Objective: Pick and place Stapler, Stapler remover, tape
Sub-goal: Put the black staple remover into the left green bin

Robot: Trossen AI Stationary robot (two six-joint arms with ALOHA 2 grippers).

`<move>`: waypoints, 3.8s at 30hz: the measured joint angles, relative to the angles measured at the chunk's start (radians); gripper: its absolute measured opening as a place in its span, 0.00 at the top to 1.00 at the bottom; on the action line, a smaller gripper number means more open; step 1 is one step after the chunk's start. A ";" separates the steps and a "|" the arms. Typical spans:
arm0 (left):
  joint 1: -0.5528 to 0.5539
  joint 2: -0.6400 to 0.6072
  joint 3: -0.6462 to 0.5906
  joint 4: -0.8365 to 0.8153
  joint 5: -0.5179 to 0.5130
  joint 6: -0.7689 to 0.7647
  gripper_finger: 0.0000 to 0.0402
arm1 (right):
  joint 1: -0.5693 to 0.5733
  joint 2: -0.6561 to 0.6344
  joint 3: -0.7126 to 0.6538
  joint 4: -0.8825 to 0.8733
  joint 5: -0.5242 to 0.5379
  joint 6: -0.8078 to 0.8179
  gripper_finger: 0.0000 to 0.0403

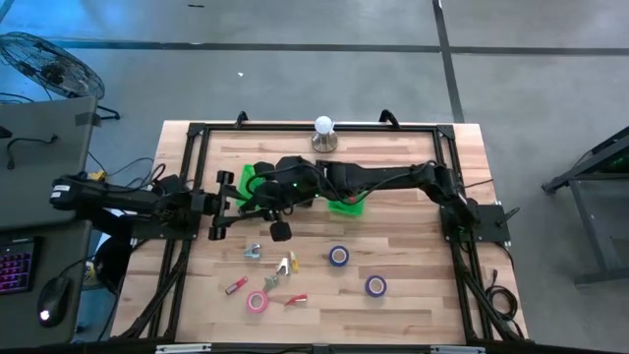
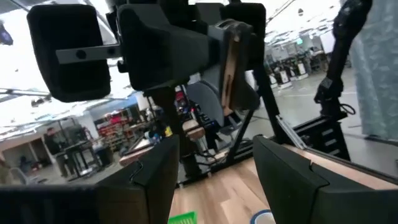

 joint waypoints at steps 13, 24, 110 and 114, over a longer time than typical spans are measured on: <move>0.000 0.129 0.053 0.062 0.006 -0.001 0.50 | -0.001 0.006 0.001 0.003 0.046 -0.017 0.83; 0.001 0.162 0.059 0.068 0.030 -0.004 0.50 | 0.000 0.006 0.001 -0.003 0.143 -0.025 0.83; 0.235 0.192 0.633 -1.213 -0.483 -0.263 0.75 | 0.437 -0.293 -0.088 -0.980 1.296 0.456 0.47; 0.369 0.263 0.633 -1.257 -0.361 -0.290 0.75 | 0.438 -0.293 -0.140 -0.961 1.300 0.467 0.48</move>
